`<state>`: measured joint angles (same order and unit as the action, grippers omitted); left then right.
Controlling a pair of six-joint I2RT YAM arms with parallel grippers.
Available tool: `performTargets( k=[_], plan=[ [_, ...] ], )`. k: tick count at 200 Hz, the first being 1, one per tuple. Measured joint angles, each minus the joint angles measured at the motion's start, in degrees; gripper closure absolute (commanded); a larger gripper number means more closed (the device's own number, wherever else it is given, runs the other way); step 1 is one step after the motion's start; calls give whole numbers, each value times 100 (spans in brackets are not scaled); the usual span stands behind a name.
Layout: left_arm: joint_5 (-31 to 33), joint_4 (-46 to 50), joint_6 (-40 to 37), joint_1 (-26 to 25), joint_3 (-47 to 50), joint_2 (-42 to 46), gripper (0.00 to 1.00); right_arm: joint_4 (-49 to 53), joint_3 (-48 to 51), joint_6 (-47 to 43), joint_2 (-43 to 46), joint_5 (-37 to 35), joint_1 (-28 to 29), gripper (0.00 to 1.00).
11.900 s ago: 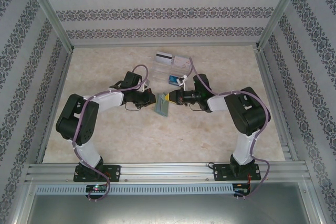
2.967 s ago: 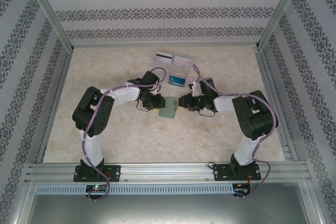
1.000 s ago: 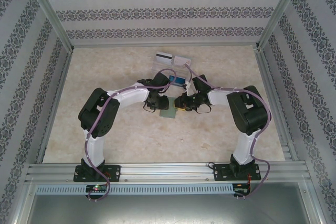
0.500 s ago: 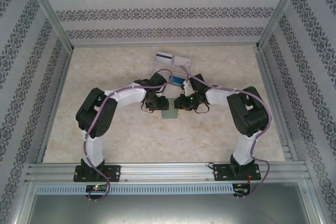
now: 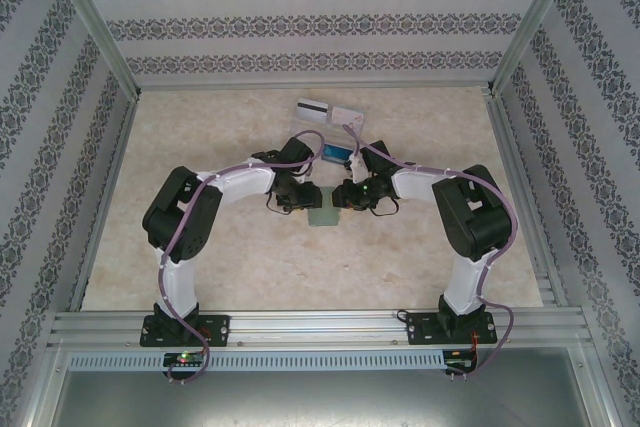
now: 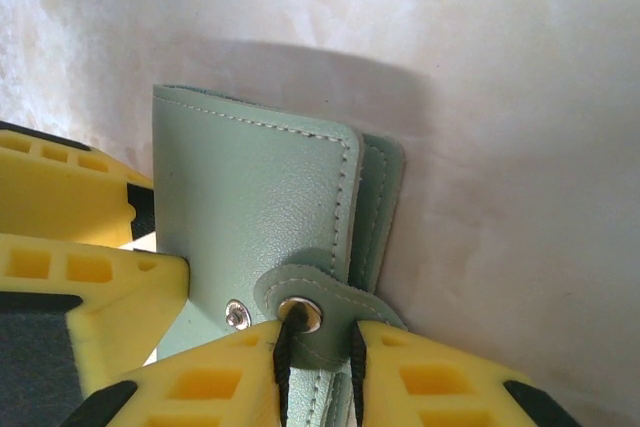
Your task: Put the credit cards into the card holder
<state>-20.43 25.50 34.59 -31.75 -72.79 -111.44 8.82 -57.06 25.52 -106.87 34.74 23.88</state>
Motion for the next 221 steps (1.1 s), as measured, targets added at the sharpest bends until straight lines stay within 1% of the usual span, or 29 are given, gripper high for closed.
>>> performTargets(
  k=[30,62,114,175,221],
  plan=[
    [-131,-592,81,105,144,227,48,-2,0,-2,0,0,0,74],
    [-221,-1010,168,225,175,369,49,-2,0,-2,0,-2,0,74],
    [-498,-1272,256,225,164,-37,51,-13,9,0,4,0,-2,74],
    [-415,-1091,173,205,-42,-205,53,-70,105,0,114,-2,-2,73],
    [308,-356,-153,-103,-525,-308,53,-42,107,-2,138,-46,-2,74]
  ],
)
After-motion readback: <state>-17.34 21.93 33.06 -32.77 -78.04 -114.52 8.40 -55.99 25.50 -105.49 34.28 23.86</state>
